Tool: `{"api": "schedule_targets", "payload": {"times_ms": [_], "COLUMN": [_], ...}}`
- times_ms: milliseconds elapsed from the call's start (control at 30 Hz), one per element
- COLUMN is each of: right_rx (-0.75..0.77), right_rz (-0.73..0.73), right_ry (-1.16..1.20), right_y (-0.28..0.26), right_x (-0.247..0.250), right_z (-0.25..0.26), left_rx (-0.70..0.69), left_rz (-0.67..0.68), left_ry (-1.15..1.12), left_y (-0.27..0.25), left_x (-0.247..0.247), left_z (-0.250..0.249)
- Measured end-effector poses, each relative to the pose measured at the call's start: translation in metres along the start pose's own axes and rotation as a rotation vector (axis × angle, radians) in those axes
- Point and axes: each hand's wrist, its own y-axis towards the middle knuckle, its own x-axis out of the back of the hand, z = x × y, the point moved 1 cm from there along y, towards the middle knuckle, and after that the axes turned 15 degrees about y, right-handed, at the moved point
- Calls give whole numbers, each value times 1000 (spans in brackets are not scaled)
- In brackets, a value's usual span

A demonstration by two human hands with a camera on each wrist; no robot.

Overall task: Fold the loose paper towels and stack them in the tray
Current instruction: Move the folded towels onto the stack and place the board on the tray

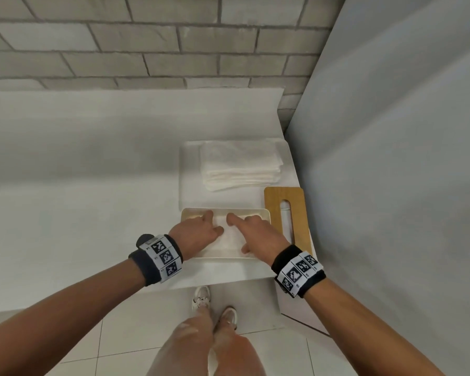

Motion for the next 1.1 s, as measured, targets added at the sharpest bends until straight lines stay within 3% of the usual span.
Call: {"api": "schedule_targets", "payload": {"times_ms": [133,233,367,533,633,767,867,1000,1100], "right_rx": [-10,-70,-133,-224,-227,-180,-128,2,83], "right_rz": [38,-20,-91,-118,-106,-94,-95,-357,-445], "right_ry": [-93,-266,-304,-327,-345,-229,-65,-51,-92], "right_y": [-5,-6,-5,-8,-4,-13,-29,-8,38], "right_x": [5,-3,-3,-3,-11,1,29,93,131], "right_z": [1,9,19,16,16,11,12,11,0], "left_rx": [4,21,-11,139,144,129,167,194,210], "left_rz": [-5,5,107,-30,-29,-40,-192,-553,-544], "left_ry": [-20,-36,-229,-226,-107,-229,-353,-423,-367], "left_y": [-6,-14,-17,-16,-15,-16,-24,3,58], "left_x": [1,-3,-5,-1,-9,-5,13,52,72], "left_z": [5,9,21,17,12,23,52,91,110]}}
